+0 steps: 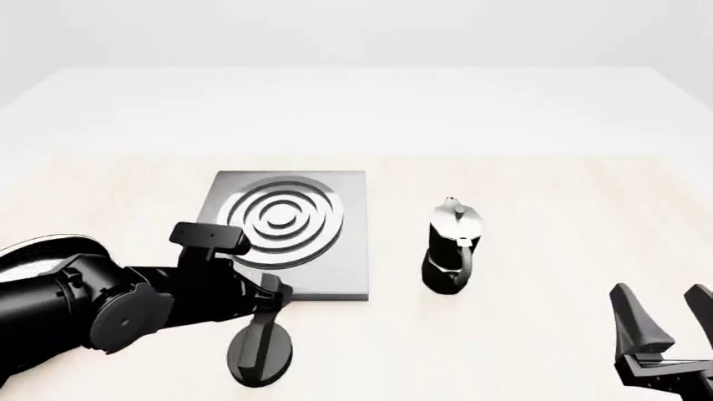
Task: Turn on the stove and put the moka pot on it.
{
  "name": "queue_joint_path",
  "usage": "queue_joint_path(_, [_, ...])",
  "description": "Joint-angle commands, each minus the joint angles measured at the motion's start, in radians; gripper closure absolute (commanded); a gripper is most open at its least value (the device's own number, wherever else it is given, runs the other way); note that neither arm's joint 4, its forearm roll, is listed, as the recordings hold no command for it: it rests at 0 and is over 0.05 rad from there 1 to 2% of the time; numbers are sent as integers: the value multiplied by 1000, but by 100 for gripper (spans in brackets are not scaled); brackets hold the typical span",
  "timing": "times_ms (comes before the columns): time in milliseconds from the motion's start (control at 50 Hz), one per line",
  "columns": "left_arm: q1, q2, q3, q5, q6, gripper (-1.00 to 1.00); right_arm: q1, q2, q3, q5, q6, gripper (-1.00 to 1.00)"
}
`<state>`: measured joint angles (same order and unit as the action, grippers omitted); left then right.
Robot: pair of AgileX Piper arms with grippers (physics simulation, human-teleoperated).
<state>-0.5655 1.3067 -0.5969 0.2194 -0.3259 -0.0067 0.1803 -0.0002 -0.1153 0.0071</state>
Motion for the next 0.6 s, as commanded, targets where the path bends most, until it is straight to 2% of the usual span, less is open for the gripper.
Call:
queue_joint_path(20, [1, 40, 2, -26, -10, -100, 1, 5, 0, -4, 1, -100])
queue_joint_path(600, [14, 115, 26, -95, 0, -100, 1, 9, 0, -8, 2, -100])
